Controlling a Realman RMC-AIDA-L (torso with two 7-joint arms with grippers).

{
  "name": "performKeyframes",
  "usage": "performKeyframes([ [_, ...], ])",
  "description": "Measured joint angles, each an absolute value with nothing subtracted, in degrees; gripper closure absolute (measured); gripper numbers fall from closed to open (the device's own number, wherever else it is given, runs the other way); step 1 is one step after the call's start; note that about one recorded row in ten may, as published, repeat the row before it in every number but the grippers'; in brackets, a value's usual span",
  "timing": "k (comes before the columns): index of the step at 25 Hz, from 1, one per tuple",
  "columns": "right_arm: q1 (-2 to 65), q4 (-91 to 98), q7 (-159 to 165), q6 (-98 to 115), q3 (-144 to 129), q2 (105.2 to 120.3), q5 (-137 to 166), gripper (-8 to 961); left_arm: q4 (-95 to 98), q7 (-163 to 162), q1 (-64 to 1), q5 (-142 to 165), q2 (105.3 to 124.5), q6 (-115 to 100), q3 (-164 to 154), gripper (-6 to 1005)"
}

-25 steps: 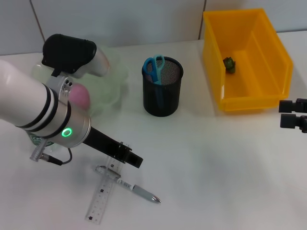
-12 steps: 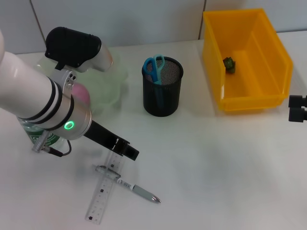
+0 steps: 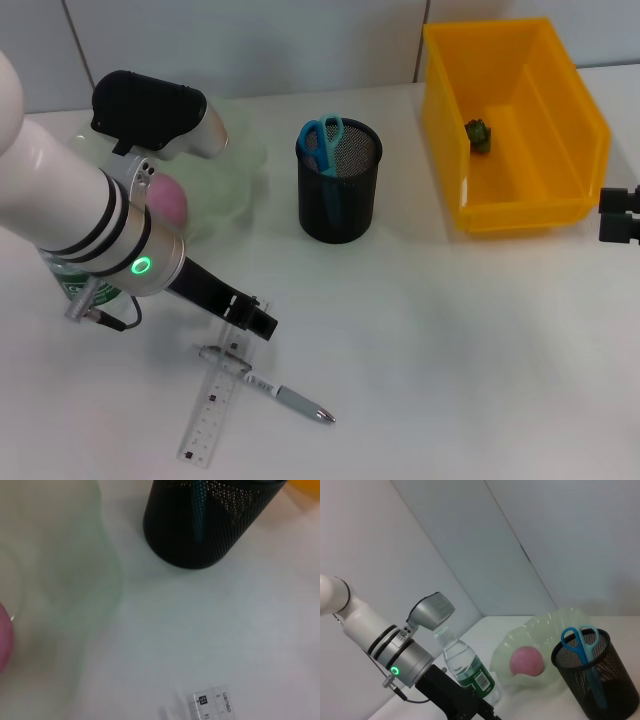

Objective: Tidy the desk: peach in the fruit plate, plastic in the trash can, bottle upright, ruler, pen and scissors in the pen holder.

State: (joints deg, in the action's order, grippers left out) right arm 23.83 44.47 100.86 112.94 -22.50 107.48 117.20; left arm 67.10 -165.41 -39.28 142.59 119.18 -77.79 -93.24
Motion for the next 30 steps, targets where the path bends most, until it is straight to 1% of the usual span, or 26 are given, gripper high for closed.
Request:
performKeyframes([
  [30, 26.0, 44.4, 103.4, 113.1, -23.0, 107.41, 117.1, 148, 63.5, -165.3, -39.2, 142.3, 119.18, -73.6, -94.9, 321],
])
